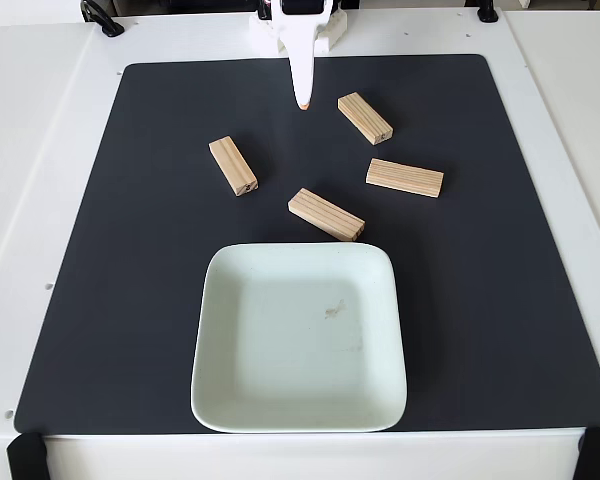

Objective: Pick up the wooden block and place them on the plate.

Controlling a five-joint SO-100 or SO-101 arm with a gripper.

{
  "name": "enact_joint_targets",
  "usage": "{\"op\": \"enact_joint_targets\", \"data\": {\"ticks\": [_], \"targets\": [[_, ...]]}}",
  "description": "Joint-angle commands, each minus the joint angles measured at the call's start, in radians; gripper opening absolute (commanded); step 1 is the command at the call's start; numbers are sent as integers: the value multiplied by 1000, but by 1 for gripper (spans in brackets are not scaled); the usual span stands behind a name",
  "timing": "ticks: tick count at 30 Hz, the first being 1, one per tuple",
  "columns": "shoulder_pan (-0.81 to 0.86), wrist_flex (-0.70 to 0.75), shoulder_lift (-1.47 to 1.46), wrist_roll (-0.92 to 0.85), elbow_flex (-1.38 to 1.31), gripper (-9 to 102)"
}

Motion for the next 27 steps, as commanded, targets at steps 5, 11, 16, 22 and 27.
{"op": "enact_joint_targets", "data": {"ticks": [5,11,16,22,27], "targets": [[5,-12,-9,0,-12,0],[12,-5,-54,8,-64,0],[6,-11,-272,14,-225,-1],[5,-6,-629,213,-535,0],[8,3,-982,347,-874,0]]}}
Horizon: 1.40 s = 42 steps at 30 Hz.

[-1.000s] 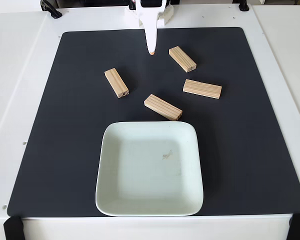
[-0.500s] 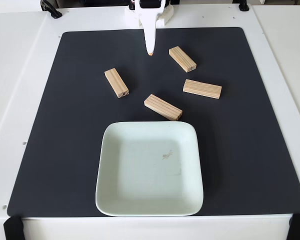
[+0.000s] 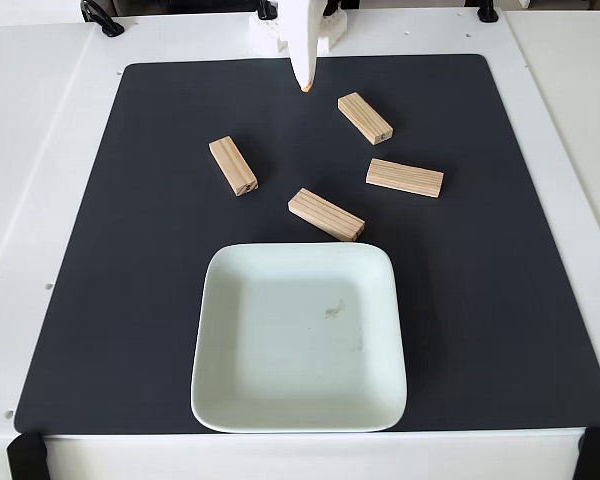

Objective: Pick up the wooden block and place them on the plate.

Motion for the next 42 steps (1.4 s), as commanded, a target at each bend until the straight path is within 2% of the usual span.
{"op": "enact_joint_targets", "data": {"ticks": [1,4,9,17,22,25,31,34,42], "targets": [[2,3,-238,89,-272,0],[2,40,-414,160,-445,0],[-6,221,-652,265,-681,0],[-6,413,-971,410,-950,0],[-29,485,-1114,448,-1068,0],[-35,506,-1157,443,-1088,2],[-54,506,-1169,448,-1080,25],[-55,506,-1170,448,-1080,31],[-55,506,-1186,456,-1078,32]]}}
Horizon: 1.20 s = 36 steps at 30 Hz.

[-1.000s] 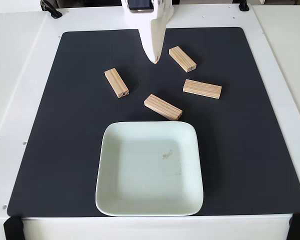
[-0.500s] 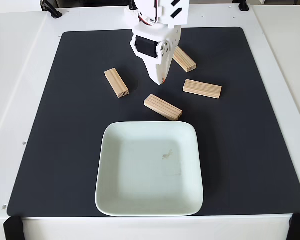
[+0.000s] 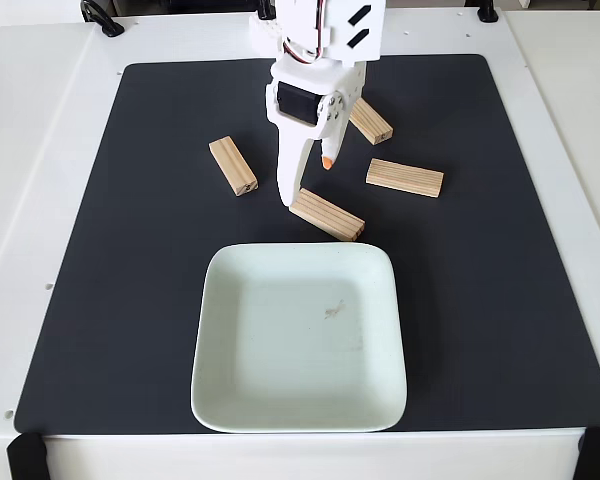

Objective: Pick up the wooden block and place them on the plate.

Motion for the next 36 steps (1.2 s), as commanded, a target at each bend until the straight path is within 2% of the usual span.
{"op": "enact_joint_targets", "data": {"ticks": [1,36], "targets": [[3,6,3,8,-35,32],[-21,2,-173,63,-112,32]]}}
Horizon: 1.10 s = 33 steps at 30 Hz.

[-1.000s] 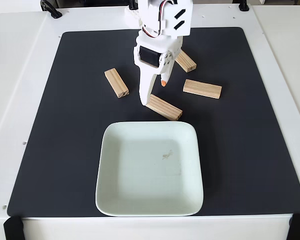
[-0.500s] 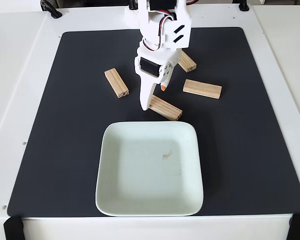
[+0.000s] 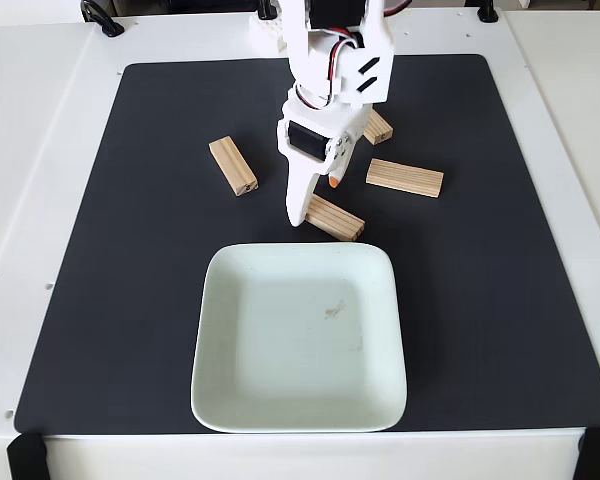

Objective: Pick up the wooden block and place them on the plate.

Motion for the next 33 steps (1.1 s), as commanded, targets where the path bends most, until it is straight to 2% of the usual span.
{"op": "enact_joint_targets", "data": {"ticks": [1,28,33], "targets": [[2,-3,2,8,-38,32],[-34,-3,-87,41,-160,32],[-44,-2,-87,80,-155,22]]}}
